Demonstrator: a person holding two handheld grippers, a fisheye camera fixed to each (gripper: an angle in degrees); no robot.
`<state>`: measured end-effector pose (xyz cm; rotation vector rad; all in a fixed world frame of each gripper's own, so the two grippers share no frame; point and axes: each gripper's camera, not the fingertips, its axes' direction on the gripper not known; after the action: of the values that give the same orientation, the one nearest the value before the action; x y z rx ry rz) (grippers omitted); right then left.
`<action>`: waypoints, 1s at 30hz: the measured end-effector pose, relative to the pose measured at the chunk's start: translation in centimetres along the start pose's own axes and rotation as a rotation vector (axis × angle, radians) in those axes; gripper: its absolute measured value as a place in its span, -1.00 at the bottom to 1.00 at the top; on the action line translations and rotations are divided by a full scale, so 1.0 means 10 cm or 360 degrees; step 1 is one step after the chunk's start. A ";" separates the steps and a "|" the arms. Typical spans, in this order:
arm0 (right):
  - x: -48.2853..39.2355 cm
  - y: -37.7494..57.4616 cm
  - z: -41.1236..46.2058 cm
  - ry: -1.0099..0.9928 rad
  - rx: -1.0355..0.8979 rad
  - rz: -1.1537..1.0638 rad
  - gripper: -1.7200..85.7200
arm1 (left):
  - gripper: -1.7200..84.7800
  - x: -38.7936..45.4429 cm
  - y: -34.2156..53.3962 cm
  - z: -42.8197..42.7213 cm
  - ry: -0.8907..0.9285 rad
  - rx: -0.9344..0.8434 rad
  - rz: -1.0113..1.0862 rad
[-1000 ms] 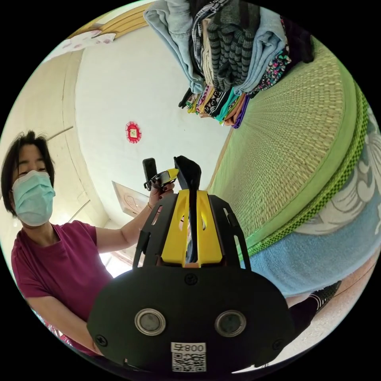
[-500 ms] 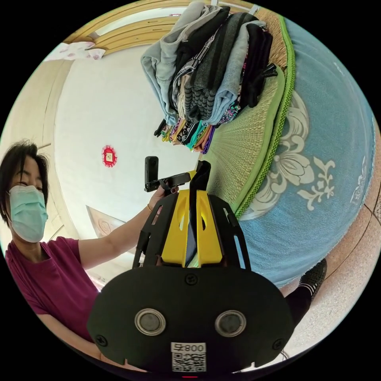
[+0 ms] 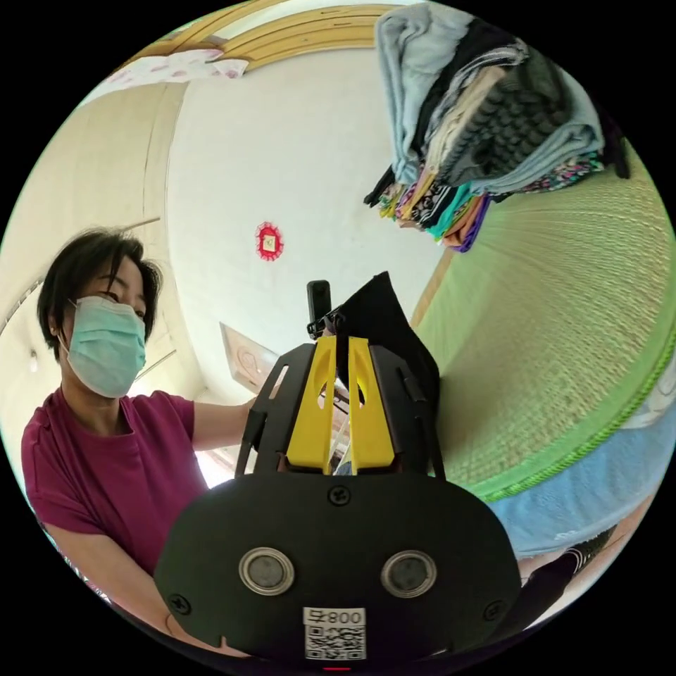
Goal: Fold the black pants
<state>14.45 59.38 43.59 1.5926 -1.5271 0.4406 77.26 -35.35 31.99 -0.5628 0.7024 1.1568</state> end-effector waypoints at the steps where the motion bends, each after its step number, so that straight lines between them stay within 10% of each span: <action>1: -0.10 -0.03 0.23 -0.0019 -0.0077 -0.0028 -0.90 | -0.88 0.01 0.21 -0.17 -0.0012 0.0032 -0.0011; 30: -0.56 1.45 5.24 0.0582 -0.1584 -0.0192 -0.87 | -0.87 -0.36 5.29 -1.06 -0.0023 0.0388 -0.1021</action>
<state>-16.00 24.50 14.53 0.7529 -1.0743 -0.1118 23.98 -28.80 25.35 -0.5181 0.5772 0.4697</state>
